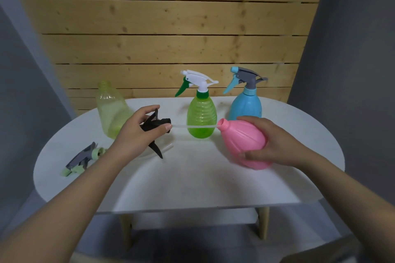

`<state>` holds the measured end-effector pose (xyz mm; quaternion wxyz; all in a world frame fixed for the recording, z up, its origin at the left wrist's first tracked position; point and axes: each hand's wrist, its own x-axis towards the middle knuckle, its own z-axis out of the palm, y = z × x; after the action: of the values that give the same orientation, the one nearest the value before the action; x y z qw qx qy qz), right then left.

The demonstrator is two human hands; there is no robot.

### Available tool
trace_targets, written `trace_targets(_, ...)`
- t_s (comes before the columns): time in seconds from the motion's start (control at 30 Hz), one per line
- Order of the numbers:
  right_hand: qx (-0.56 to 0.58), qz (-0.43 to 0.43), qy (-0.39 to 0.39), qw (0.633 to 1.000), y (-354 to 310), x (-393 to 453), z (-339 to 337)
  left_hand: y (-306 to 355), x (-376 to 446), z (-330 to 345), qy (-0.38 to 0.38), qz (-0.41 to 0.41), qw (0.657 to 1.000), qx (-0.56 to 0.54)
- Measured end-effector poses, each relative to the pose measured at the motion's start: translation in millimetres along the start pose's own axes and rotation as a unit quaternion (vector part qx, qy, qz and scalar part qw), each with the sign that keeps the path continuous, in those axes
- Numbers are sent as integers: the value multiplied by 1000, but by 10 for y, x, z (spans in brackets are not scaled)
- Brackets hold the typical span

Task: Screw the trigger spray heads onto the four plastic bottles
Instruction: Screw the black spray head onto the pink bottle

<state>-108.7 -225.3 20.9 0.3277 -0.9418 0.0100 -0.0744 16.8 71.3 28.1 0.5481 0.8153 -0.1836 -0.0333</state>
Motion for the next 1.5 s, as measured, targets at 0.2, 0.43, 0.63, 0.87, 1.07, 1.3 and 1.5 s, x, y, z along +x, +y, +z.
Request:
trace_targets(0.2, -9, -8, -6, 1000, -22, 14, 24, 15, -4, 26, -8, 20, 1000, 7)
trace_targets(0.43, -44, -24, -20, 999, -96, 41, 83, 21, 36, 119, -25, 54, 998, 34)
trace_targets(0.63, -13, -21, -33, 999, -216, 103, 155, 74, 46, 295, -87, 36, 994, 48)
trace_targets(0.87, 52, -14, -96, 994, -280, 137, 147, 186, 52, 398, -192, 27, 981, -1)
trace_targets(1.07, 139, 28, -198, 970, -288, 169, 77, 200, 14, 412, -243, 44, 969, 9)
trace_targets(1.3, 272, 109, -285, 912, -227, 249, 129, 142, 50, 403, -275, -19, 960, -36)
trace_targets(1.5, 417, 121, -199, 879, -152, 278, 115, 41, 102, 351, -261, -106, 950, -132)
